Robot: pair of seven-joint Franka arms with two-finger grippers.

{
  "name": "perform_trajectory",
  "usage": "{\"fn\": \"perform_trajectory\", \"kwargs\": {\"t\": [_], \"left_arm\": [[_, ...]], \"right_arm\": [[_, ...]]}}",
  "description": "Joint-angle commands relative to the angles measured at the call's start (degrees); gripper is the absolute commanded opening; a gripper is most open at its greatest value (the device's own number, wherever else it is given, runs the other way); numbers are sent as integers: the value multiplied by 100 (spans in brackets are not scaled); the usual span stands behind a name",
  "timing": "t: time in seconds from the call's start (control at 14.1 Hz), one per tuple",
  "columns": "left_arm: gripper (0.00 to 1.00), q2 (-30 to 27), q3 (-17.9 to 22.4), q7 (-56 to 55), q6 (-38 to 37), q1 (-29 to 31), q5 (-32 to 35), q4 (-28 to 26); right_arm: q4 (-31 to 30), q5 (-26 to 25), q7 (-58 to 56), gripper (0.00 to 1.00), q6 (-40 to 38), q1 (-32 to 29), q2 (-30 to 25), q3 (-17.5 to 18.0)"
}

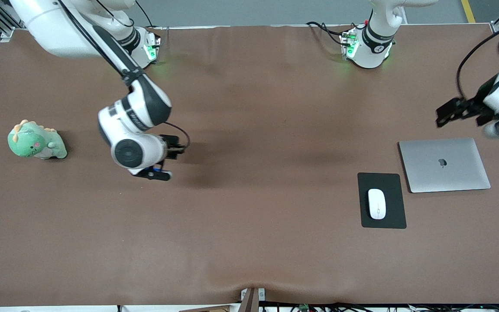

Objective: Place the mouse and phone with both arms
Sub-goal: 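Carry the black phone with the right gripper toward the green plush toy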

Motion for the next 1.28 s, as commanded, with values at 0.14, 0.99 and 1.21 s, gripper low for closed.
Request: {"fn": "perform_trajectory", "kwargs": {"t": [0.14, 0.99, 1.21], "left_arm": [[100, -552, 126, 274, -409, 47, -123, -325], [100, -605, -23, 1160, -665, 232, -71, -299], [100, -587, -5, 1232, -656, 284, -141, -264]], "right_arm": [[-1294, 336, -2429, 0, 154, 106, -953, -1634], [-2570, 336, -4403, 0, 2430, 54, -507, -2894], [-2570, 433, -4368, 22, 2563, 54, -391, -2903]]}}
